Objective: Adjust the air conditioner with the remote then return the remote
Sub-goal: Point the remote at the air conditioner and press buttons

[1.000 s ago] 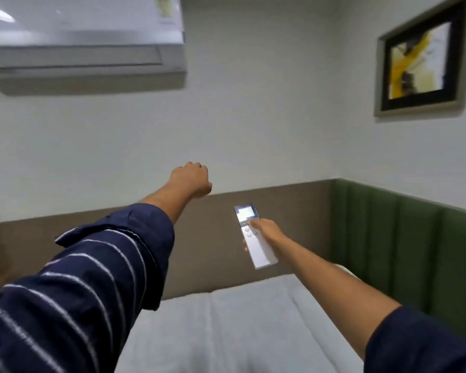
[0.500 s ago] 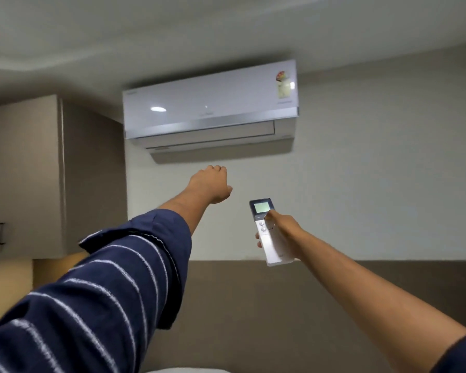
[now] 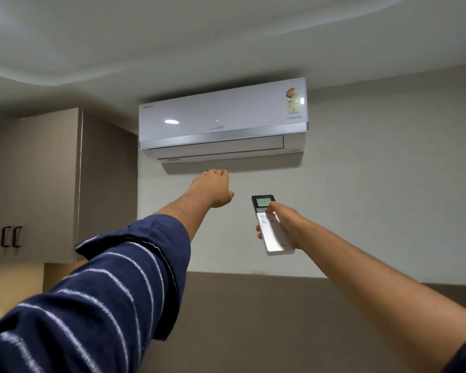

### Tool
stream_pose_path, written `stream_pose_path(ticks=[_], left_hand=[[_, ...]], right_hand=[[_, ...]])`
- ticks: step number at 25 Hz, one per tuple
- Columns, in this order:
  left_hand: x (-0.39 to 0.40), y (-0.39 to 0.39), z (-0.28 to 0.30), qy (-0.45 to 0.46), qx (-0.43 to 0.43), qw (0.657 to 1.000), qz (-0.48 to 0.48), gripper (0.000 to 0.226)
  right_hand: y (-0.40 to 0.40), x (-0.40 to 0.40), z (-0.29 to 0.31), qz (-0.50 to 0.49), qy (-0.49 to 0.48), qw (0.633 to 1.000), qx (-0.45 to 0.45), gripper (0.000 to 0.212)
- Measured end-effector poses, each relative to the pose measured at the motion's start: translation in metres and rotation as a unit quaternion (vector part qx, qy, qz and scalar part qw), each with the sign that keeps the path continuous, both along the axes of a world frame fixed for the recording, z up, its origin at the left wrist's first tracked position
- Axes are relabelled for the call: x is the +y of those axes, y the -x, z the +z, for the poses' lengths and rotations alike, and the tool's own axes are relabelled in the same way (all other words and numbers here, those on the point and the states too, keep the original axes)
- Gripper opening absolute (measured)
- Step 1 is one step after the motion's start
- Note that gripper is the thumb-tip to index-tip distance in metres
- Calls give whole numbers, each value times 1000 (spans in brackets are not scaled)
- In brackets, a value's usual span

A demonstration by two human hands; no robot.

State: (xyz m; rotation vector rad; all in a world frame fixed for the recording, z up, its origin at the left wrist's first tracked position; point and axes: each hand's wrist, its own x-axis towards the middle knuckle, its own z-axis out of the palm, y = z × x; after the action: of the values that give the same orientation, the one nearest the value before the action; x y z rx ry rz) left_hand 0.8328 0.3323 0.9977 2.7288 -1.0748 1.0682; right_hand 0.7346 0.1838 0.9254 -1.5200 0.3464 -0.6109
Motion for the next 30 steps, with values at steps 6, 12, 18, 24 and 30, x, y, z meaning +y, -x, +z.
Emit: stream_pose_path(ticks=[6,12,18,24,30], left_hand=[[0,-2,-3,-8,-12,1000,6,69],[3,-3,-4,1,0,1000,15,68],[6,1,-1,10,-7,1000,18,68],[16,7,5,13,-14,999,29,68],[23,13,3,28,-14,999,42,69]], right_hand=[[-3,1,-6,18,6,1000,13,22],[-4,2,-3,24,4,1000,4,22],[7,9,-2,64,-1,998,-22,22],[12,21,3,107,22,993,-34,24],[10,33,13,105,60,992,-43,19]])
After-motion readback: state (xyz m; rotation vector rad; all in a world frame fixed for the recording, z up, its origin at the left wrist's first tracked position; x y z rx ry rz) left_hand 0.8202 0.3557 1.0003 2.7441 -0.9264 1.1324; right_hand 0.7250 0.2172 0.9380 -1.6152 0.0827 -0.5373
